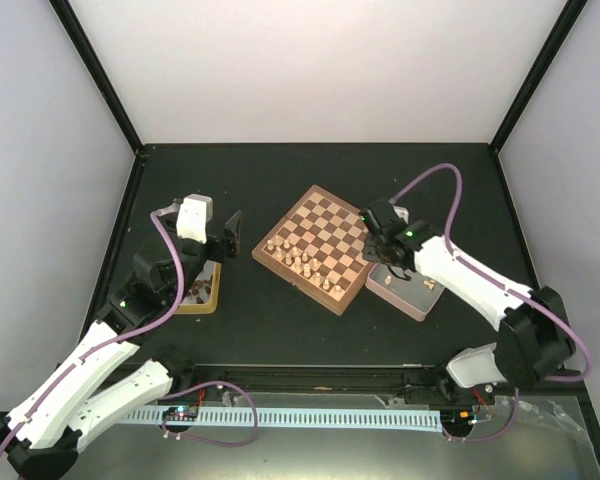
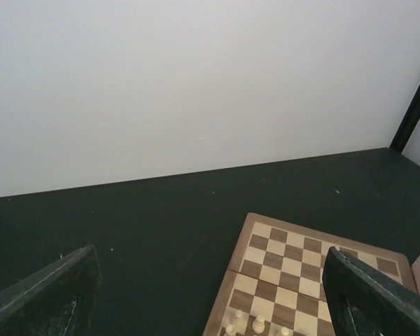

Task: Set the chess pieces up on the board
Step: Pick up the chess piece from the storage box.

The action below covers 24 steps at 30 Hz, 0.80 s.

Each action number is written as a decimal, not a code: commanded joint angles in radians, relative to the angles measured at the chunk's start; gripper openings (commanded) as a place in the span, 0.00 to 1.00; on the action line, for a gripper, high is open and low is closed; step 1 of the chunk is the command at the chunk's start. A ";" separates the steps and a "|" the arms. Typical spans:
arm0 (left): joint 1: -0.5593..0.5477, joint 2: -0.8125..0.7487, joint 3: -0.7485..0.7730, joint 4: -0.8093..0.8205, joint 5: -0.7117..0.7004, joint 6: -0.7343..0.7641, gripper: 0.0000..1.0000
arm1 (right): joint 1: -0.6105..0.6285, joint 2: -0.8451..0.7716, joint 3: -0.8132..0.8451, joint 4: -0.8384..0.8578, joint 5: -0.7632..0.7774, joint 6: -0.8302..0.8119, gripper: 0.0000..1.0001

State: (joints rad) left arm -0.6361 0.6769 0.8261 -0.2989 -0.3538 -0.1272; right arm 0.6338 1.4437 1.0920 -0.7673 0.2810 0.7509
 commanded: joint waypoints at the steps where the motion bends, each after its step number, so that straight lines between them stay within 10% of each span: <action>1: 0.006 0.003 -0.005 0.033 0.009 0.018 0.89 | -0.081 -0.090 -0.145 0.045 -0.006 0.014 0.38; 24: 0.009 0.084 0.014 0.066 0.098 0.027 0.99 | -0.146 0.065 -0.256 0.158 -0.098 -0.015 0.19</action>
State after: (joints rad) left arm -0.6342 0.7536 0.8234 -0.2626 -0.2832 -0.1207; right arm 0.4965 1.4914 0.8249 -0.6304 0.1585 0.7433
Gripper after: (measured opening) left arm 0.989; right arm 0.220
